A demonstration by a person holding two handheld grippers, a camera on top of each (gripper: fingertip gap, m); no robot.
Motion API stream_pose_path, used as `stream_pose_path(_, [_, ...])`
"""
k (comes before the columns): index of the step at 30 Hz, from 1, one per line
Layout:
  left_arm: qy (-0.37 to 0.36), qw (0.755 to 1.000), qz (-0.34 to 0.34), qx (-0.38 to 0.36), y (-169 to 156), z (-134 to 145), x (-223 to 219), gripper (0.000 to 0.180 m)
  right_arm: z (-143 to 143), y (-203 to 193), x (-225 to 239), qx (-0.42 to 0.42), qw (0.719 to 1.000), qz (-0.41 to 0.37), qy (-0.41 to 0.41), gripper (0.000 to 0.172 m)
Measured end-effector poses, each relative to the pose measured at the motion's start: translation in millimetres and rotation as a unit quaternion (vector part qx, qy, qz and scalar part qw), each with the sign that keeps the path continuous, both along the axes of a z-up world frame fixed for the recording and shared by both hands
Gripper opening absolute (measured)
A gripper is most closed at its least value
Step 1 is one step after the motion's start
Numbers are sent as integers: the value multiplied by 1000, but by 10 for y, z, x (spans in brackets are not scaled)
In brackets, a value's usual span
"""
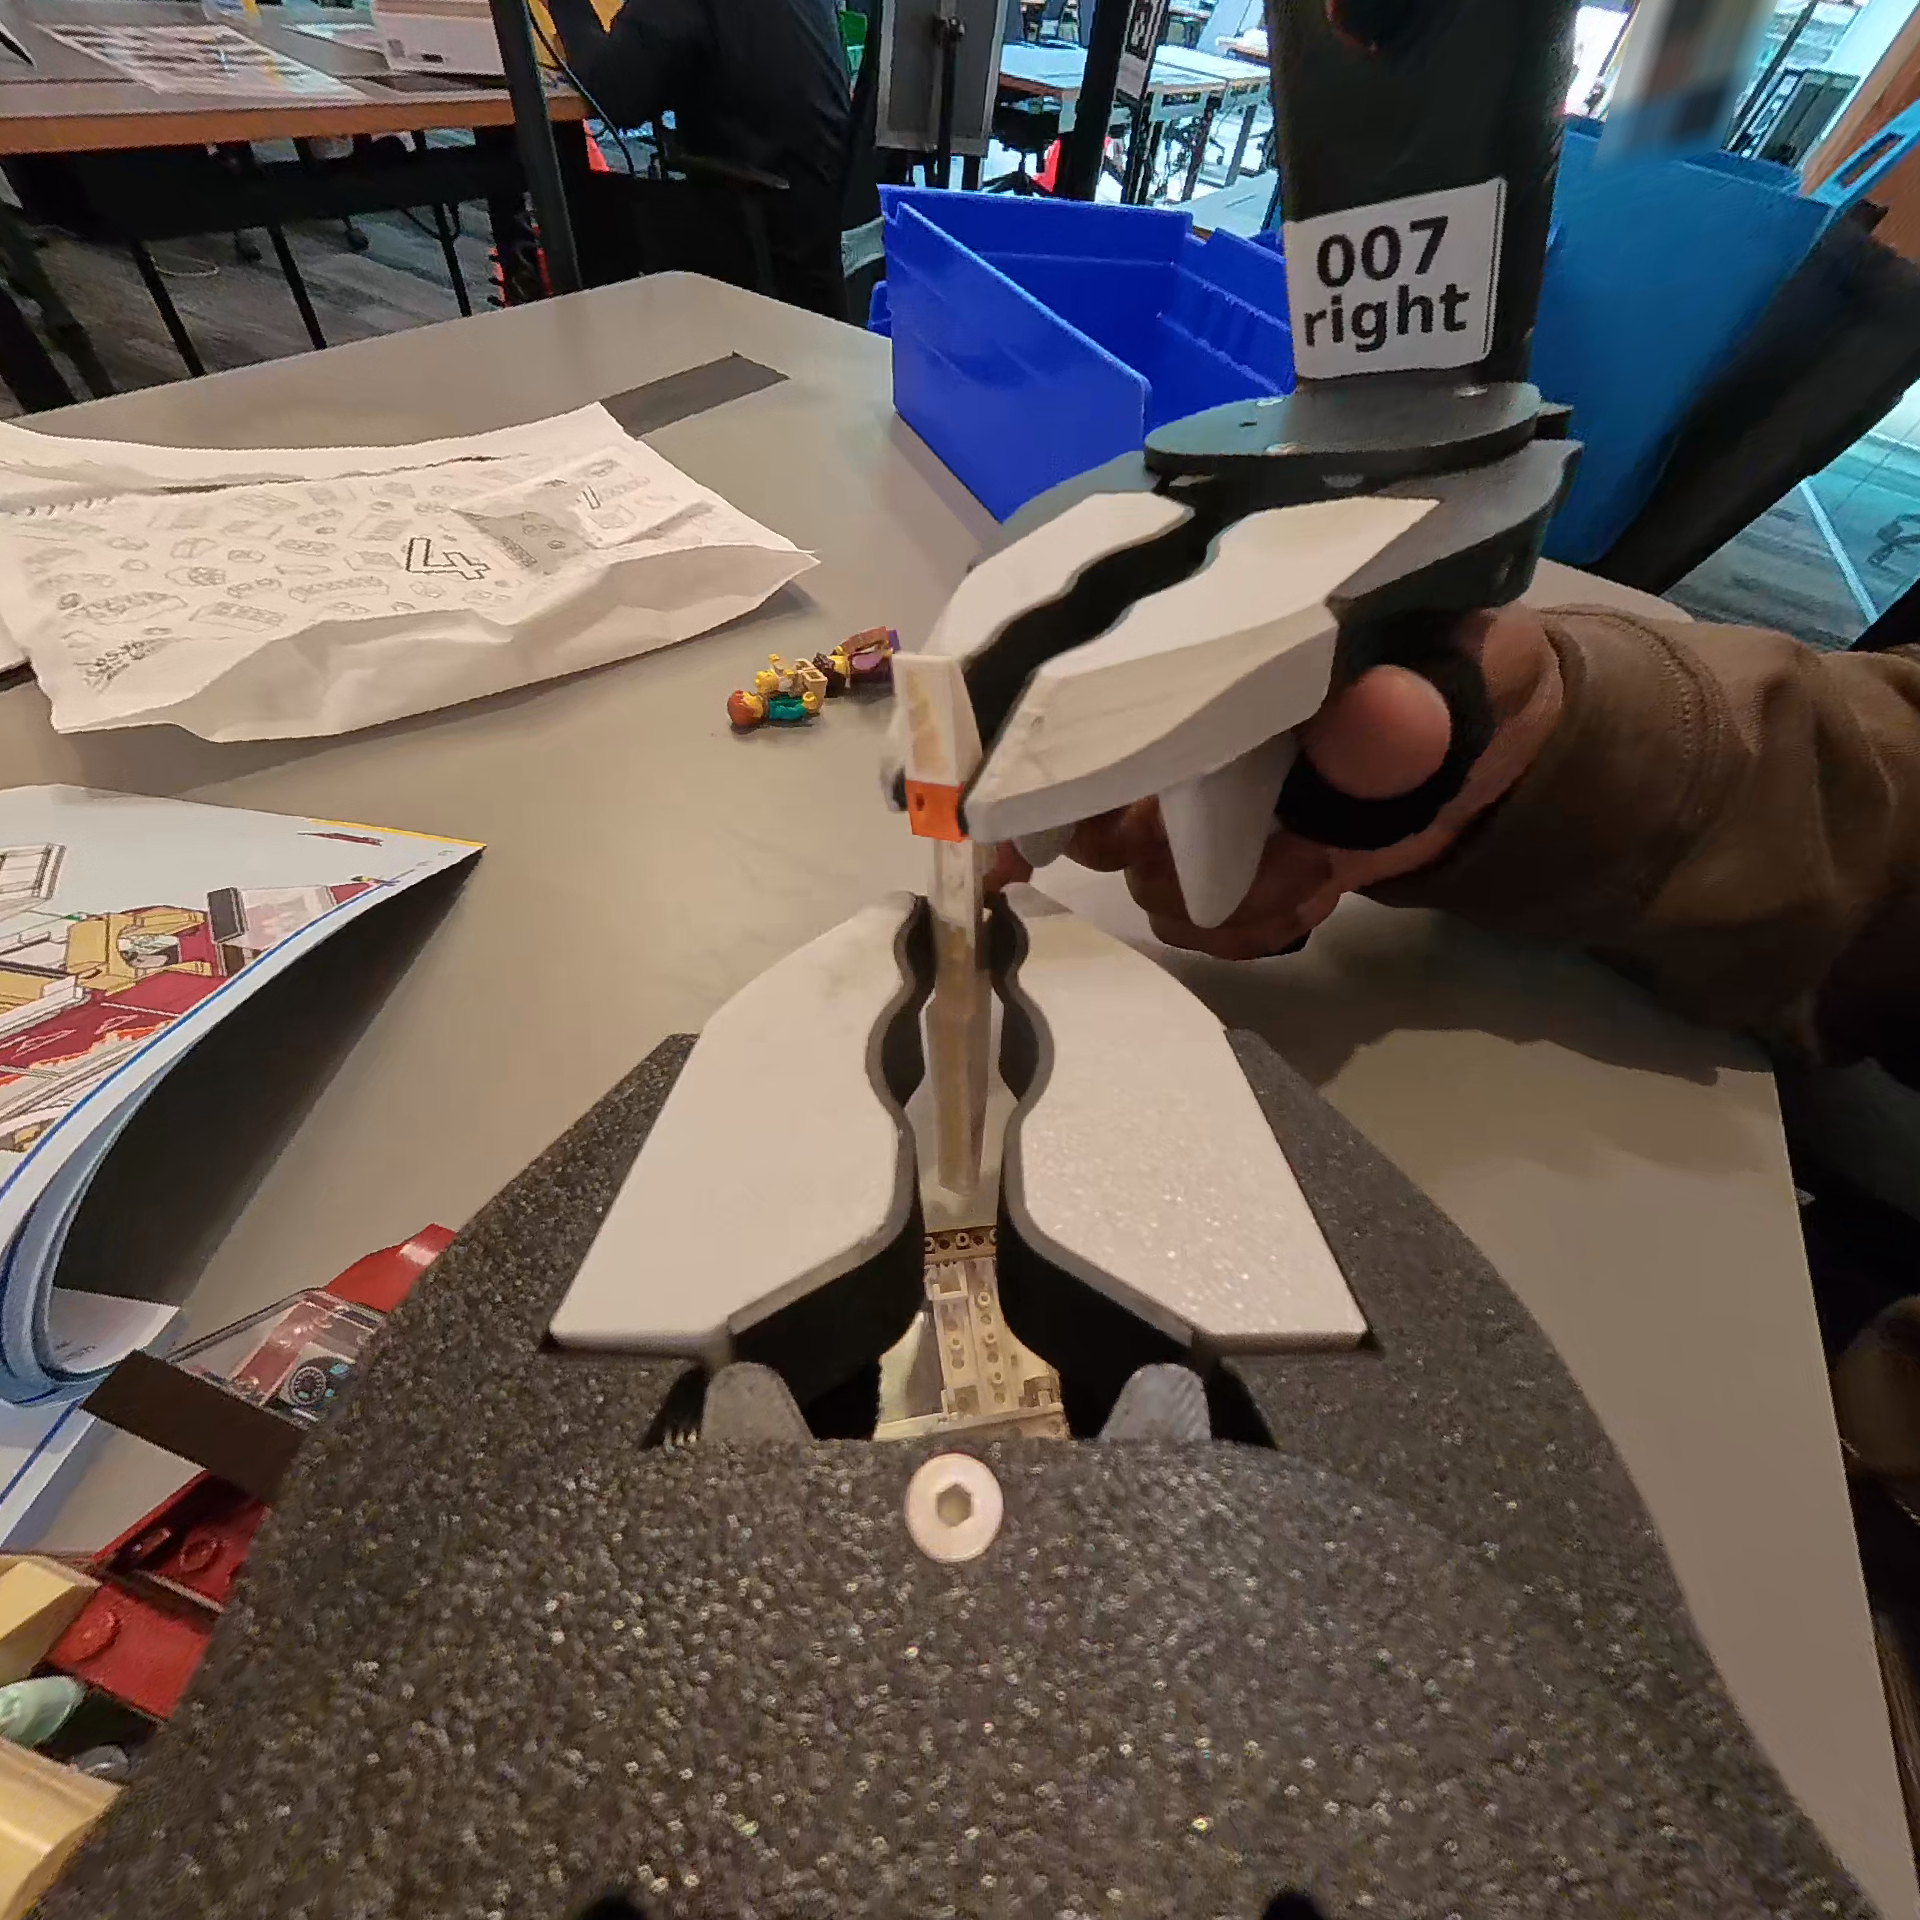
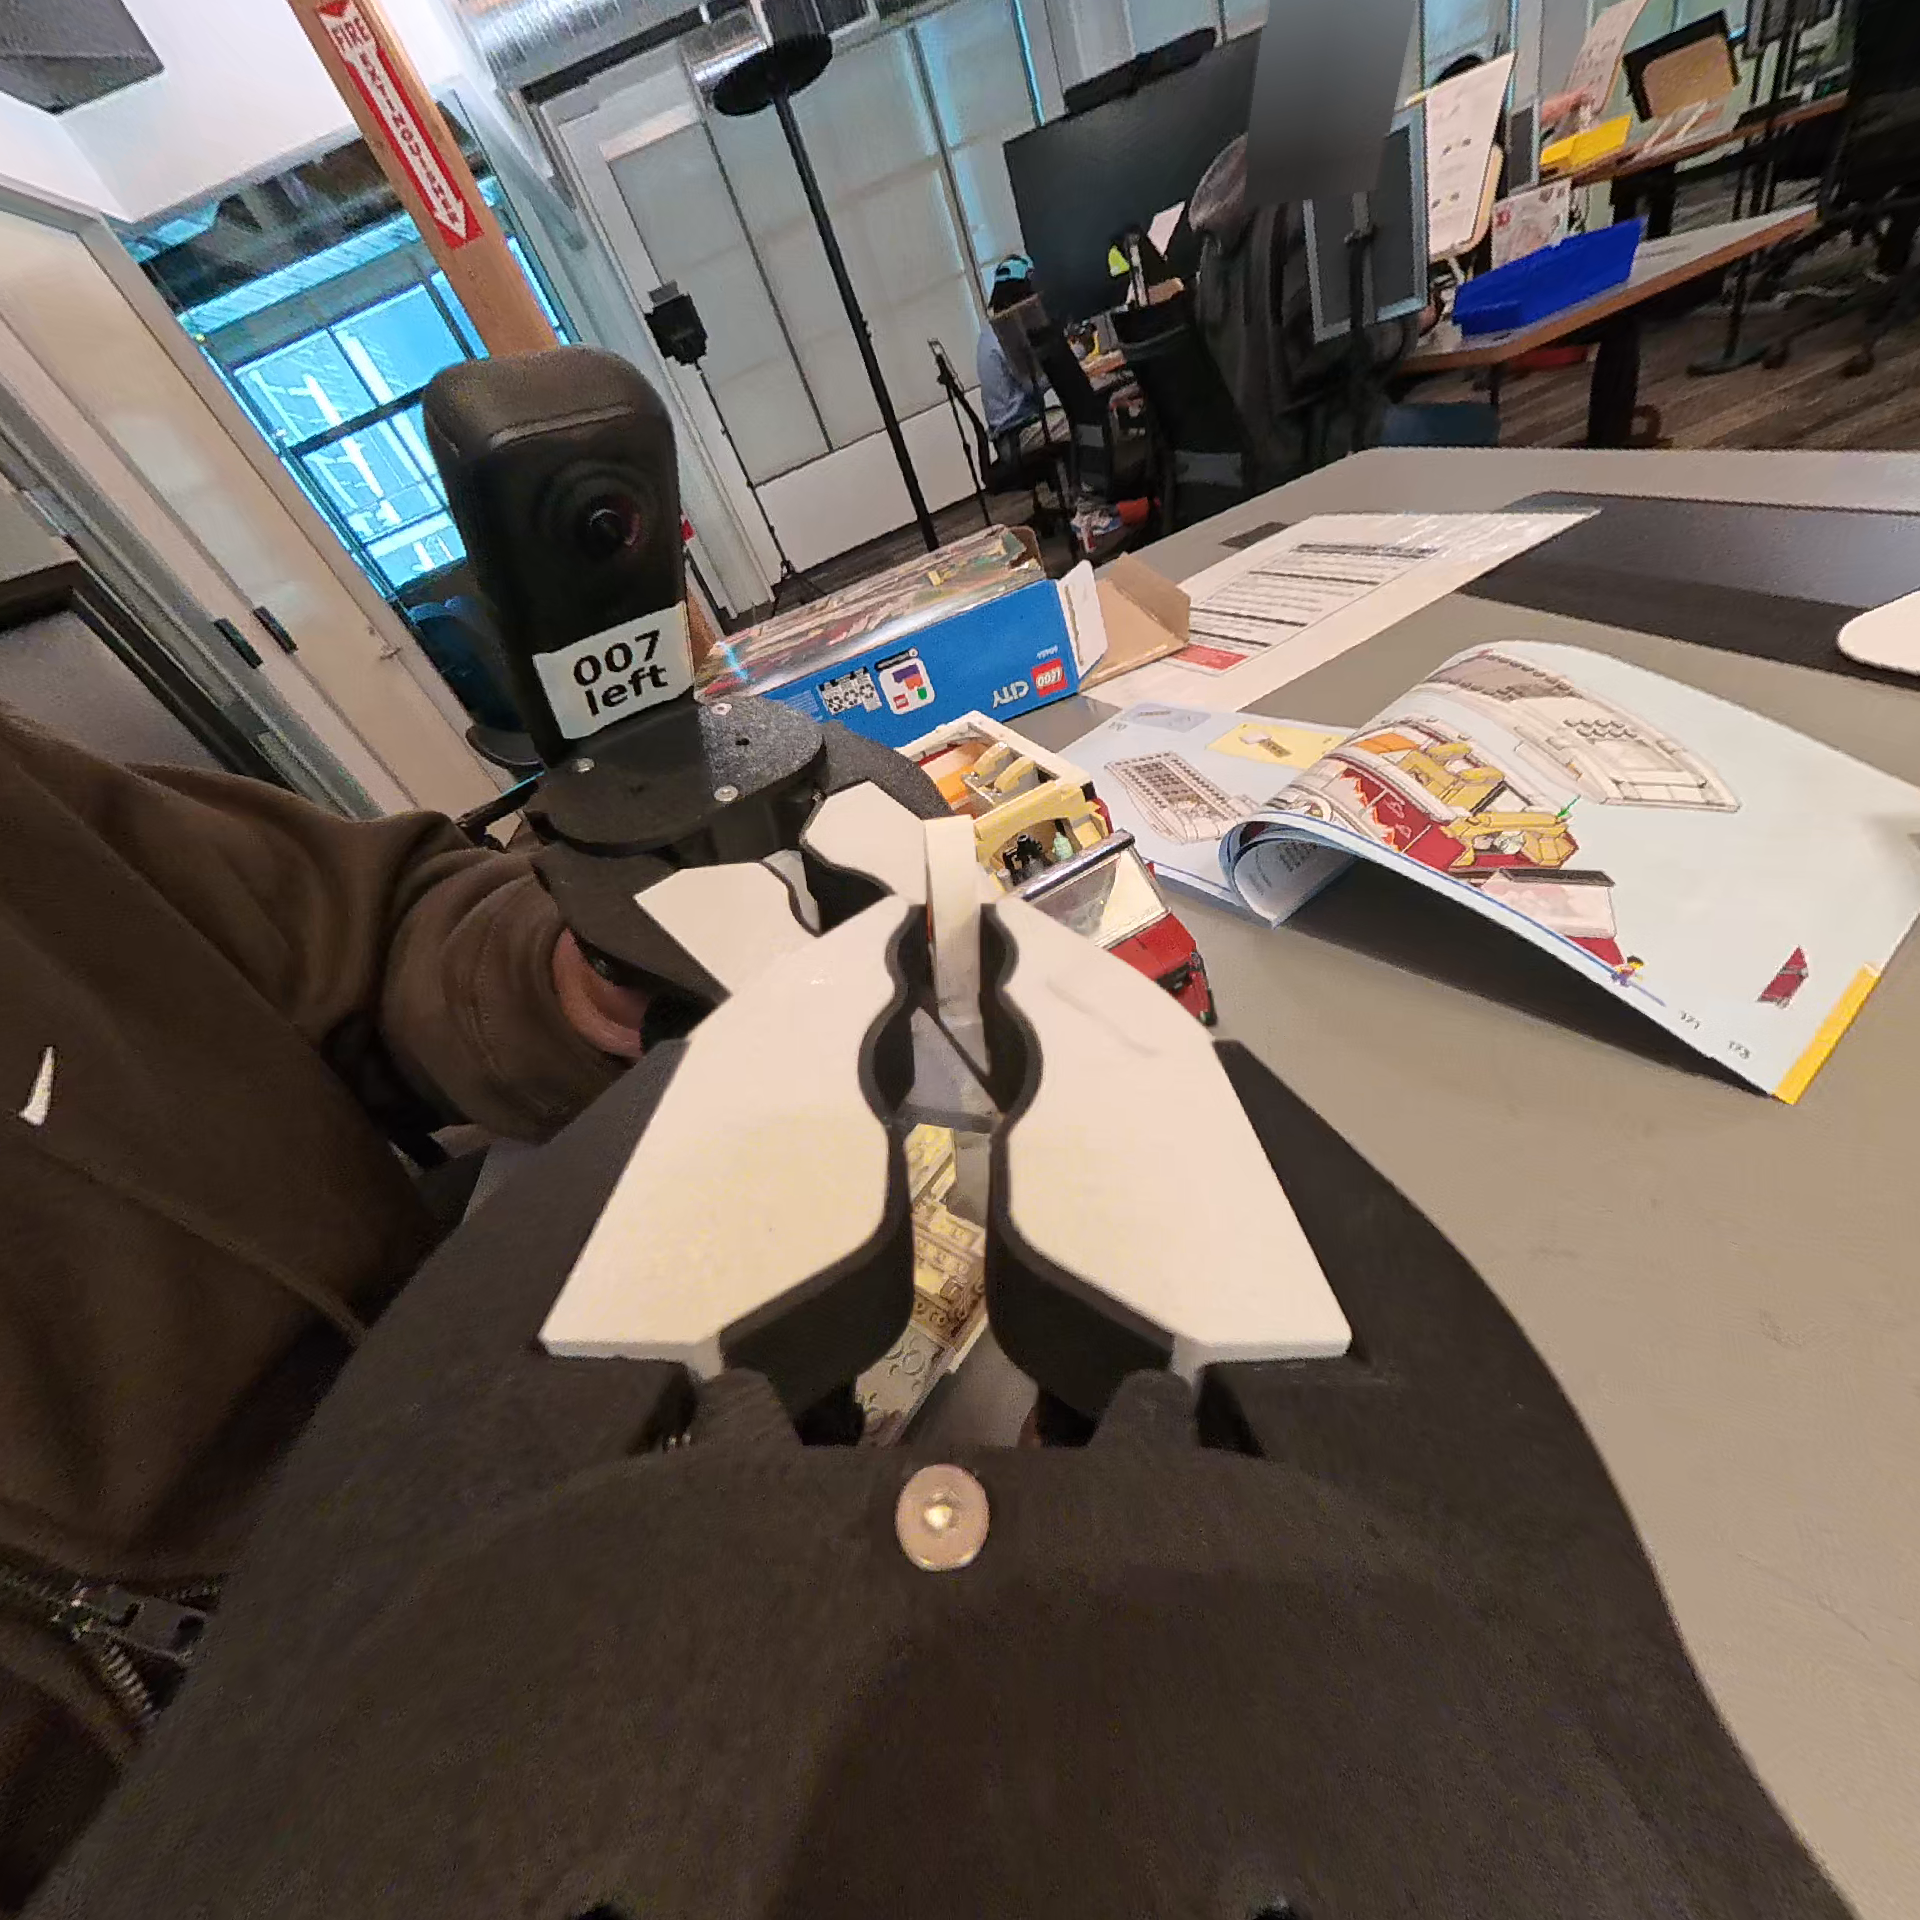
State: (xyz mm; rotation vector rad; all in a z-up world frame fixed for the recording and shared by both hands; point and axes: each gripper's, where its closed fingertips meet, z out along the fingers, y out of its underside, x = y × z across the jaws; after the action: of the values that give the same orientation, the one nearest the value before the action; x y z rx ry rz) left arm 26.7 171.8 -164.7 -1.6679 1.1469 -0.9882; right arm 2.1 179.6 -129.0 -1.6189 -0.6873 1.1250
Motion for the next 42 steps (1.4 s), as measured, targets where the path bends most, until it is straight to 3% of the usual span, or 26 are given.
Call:
stream_pose_path(7, [-47,997,16,-53,102,88,-70,10,58,75,71,30,999,-42,-3,8])
stream_pose_path(11, [-93,989,32,-115,291,156,-195,10,196,149,253,29,996,-67,44,8])
stream_pose_path(18, [-149,977,0,-150,233,273,-166,10,90,199,281,31,996,-88,2,8])
stream_pose_path(21, [-207,957,-31,-201,211,424,-190,10,49,218,332,41,994,-103,-23,8])
stream_pose_path(25, [-296,906,-83,-289,185,653,-238,10,-46,193,399,51,991,-110,-53,8])
stream_pose_path(28, [-323,879,-121,-331,140,750,-229,10,-135,161,435,53,991,-104,-69,8])
stream_pose_path(31, [-313,889,-118,-314,146,790,-163,10,-252,121,460,63,988,-94,-102,8])
stream_pose_path(35, [-265,921,-112,-264,177,942,99,10,-363,8,439,88,985,-62,-138,8])
stream_pose_path(39, [-193,953,-156,-172,102,1321,712,10,-322,-119,385,108,985,-31,-128,8])
stream_pose_path(42, [-138,962,-214,-97,25,1593,1336,10,-258,-297,299,130,986,13,-104,8])
